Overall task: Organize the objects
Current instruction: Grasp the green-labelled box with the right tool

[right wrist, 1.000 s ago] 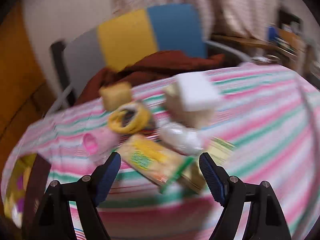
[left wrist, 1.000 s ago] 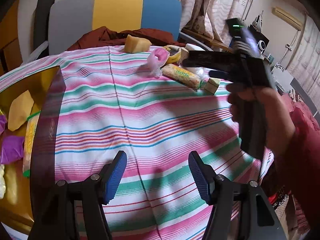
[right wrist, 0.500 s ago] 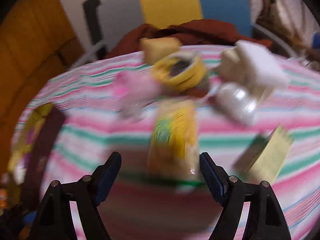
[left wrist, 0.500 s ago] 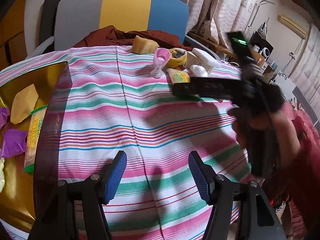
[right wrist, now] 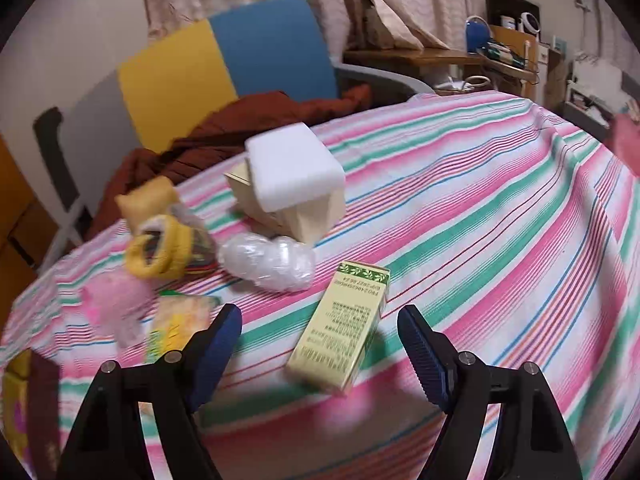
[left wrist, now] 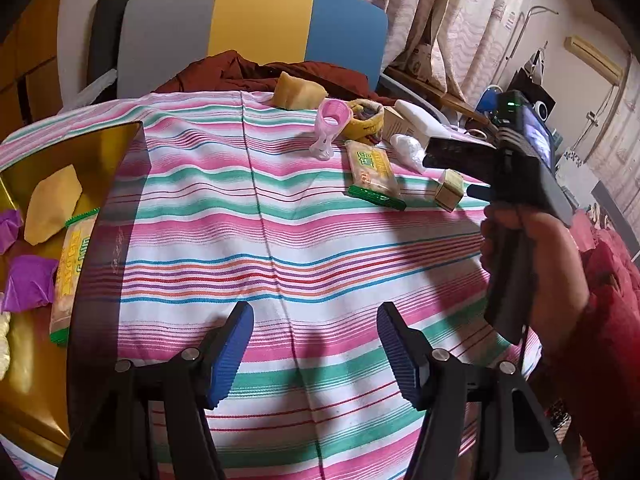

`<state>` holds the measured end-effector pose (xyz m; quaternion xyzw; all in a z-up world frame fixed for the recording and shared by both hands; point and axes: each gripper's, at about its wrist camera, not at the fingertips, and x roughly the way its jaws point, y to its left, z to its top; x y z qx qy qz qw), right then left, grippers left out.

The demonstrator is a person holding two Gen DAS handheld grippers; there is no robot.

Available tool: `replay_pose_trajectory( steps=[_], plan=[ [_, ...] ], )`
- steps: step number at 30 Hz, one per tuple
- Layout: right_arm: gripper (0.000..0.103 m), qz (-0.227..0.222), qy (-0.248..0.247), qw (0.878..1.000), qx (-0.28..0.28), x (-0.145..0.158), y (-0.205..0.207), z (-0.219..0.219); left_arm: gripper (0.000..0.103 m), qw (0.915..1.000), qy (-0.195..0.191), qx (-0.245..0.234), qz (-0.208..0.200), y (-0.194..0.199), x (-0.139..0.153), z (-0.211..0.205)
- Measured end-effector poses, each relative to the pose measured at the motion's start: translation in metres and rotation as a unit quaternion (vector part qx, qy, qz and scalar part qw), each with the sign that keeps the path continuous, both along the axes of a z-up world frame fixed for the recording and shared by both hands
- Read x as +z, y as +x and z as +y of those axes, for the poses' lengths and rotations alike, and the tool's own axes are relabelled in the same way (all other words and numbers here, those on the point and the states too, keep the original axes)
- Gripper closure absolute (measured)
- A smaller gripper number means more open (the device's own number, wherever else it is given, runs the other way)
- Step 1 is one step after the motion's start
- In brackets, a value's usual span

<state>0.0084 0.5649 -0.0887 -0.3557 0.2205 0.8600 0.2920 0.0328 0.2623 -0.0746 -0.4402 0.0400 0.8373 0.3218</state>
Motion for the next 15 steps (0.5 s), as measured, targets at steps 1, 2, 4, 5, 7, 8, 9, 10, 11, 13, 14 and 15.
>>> replay_pose_trajectory(
  steps=[1,2,4,5,7,8,9,10,11,13,14,15],
  plan=[
    [0.025,-0.012,0.011,1.0,-0.007,-0.004,-0.005,0.0,0.038,1.0,-0.001,0.0,0.001,0.0,0.001,0.0],
    [0.032,-0.019,0.018,1.0,-0.012,-0.006,-0.008,0.001,0.038,1.0,-0.001,-0.001,0.003,-0.001,0.001,0.001],
    [0.047,-0.028,0.016,0.999,-0.02,-0.011,-0.006,0.007,0.038,1.0,-0.003,-0.002,0.005,-0.003,0.002,0.003],
    [0.055,-0.029,0.008,0.999,-0.02,-0.016,-0.004,0.009,0.038,1.0,-0.004,-0.003,0.006,-0.005,0.002,0.006],
    [0.066,-0.018,-0.008,1.0,-0.022,-0.018,0.005,0.016,0.038,0.9999,-0.008,-0.007,0.011,-0.009,0.003,0.013],
    [0.073,-0.016,-0.007,1.0,-0.022,-0.017,0.009,0.018,0.038,0.9998,-0.009,-0.009,0.013,-0.01,0.003,0.017],
    [0.073,-0.014,-0.006,1.0,-0.02,-0.017,0.014,0.021,0.038,0.9998,-0.009,-0.011,0.015,-0.012,0.003,0.02],
    [0.073,-0.014,-0.006,1.0,-0.017,-0.017,0.018,0.023,0.038,0.9997,-0.008,-0.014,0.018,-0.014,0.004,0.025],
    [0.073,-0.014,-0.004,1.0,-0.015,-0.017,0.02,0.025,0.038,0.9996,-0.009,-0.017,0.021,-0.017,0.004,0.03],
    [0.073,-0.013,0.0,1.0,-0.015,-0.017,0.029,0.03,0.037,0.9994,-0.008,-0.019,0.027,-0.023,0.006,0.04],
    [0.073,-0.012,0.0,1.0,-0.015,-0.018,0.03,0.032,0.037,0.9993,-0.007,-0.021,0.031,-0.027,0.007,0.046],
    [0.073,-0.008,0.0,1.0,-0.015,-0.019,0.034,0.033,0.034,0.9991,-0.009,-0.024,0.034,-0.03,0.007,0.054]
  ],
)
